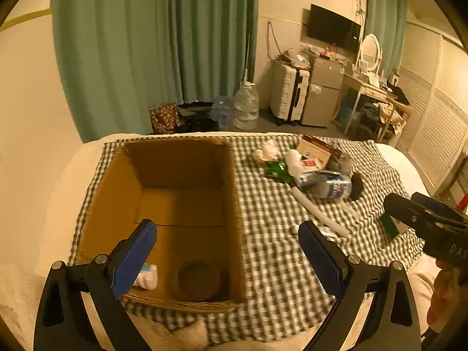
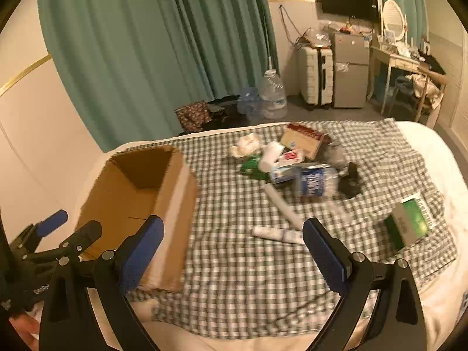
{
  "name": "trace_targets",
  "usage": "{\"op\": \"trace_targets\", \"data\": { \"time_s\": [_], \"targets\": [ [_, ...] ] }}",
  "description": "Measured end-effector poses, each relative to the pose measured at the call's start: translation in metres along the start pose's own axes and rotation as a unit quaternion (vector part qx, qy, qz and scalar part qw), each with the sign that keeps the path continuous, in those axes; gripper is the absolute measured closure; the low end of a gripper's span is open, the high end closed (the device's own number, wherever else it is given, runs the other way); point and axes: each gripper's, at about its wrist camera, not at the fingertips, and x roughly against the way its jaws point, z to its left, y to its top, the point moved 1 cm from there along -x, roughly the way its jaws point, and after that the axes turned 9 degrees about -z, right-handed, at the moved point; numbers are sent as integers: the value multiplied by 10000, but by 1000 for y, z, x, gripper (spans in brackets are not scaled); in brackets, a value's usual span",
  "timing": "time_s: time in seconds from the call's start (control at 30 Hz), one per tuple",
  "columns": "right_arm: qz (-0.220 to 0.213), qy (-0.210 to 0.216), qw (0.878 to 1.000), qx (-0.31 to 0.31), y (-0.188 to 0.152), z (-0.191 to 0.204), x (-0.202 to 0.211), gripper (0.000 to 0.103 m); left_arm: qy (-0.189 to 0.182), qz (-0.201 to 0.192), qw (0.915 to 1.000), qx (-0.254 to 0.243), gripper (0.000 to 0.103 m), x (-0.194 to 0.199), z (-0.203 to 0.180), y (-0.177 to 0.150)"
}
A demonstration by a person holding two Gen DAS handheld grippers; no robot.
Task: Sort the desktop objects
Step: 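Withdraw both tools from the box toward the cluttered cloth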
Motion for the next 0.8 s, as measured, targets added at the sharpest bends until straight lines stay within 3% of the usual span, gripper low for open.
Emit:
{"op": "trace_targets", "data": {
  "time_s": [0.47, 0.8],
  "targets": [
    [-160, -285, 9993, 198, -12, -77, 24, 6, -13, 167, 9999, -33, 3, -28, -91, -11],
    [-70, -731, 9970, 263, -24, -143, 8, 6, -63, 444, 9987, 227, 3, -75, -137, -37]
  ]
}}
